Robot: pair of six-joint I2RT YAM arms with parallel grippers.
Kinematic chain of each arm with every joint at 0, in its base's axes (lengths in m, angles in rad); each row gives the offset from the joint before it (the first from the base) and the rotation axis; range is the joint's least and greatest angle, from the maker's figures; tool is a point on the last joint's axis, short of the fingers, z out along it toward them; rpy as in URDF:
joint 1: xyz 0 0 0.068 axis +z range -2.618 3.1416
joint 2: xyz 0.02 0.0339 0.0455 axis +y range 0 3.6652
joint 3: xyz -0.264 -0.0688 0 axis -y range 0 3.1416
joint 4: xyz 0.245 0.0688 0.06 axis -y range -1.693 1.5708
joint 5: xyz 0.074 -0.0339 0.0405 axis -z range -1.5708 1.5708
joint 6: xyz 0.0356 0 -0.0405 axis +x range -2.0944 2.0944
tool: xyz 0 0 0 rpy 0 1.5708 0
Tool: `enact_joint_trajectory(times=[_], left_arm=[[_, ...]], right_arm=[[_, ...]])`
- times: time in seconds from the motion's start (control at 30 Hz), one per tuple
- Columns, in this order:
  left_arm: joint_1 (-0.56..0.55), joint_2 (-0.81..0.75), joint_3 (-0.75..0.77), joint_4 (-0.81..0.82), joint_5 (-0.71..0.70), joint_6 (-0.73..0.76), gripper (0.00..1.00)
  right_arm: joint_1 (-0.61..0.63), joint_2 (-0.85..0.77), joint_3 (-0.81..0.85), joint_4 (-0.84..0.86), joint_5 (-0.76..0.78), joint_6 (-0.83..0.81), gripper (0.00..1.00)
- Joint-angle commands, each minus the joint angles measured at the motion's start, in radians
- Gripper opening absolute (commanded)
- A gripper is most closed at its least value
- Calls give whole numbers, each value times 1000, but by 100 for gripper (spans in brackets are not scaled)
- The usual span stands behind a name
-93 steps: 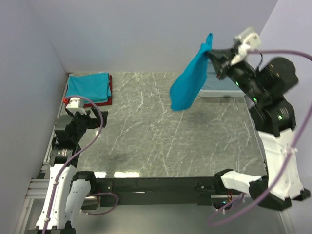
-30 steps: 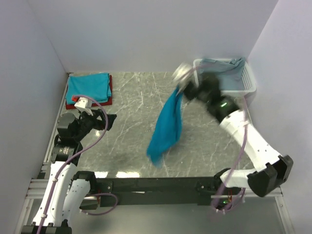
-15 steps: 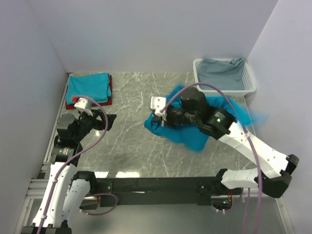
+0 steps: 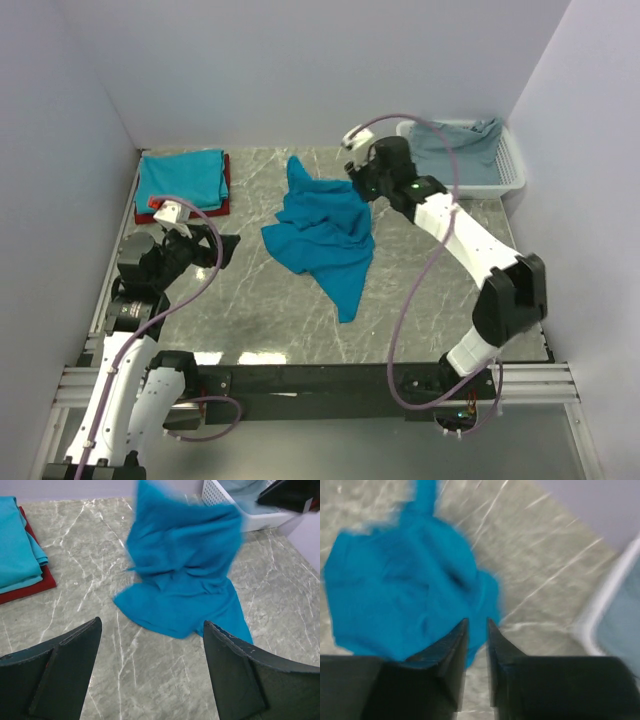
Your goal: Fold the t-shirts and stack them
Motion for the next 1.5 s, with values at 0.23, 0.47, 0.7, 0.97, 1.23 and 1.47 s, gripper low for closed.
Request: enact_joint_trajectory(times=[0.23,0.47,0.7,0.97,1.23,1.47], left_arm=[[-7,39,3,58,64,-13,89],[-8,143,29,26,63,-25,88],[-8,56,21,-8,-86,-11,89],[-10,13,19,-14,-137,-5,89],[-10,68,21,6,-75,-14,89],[-10,112,26,12,-34,-22,89]], right_arm=[[6,-97,-198,-7,-42,-111,61],[228,-131,-394,-40,-386,-410,57],[389,123,-233,33,-60,-261,58],[406,291,-112,46,75,-234,54],[414,318,-124,-82,-93,-278,47],[414,302,-156,-181,-107,-333,0]])
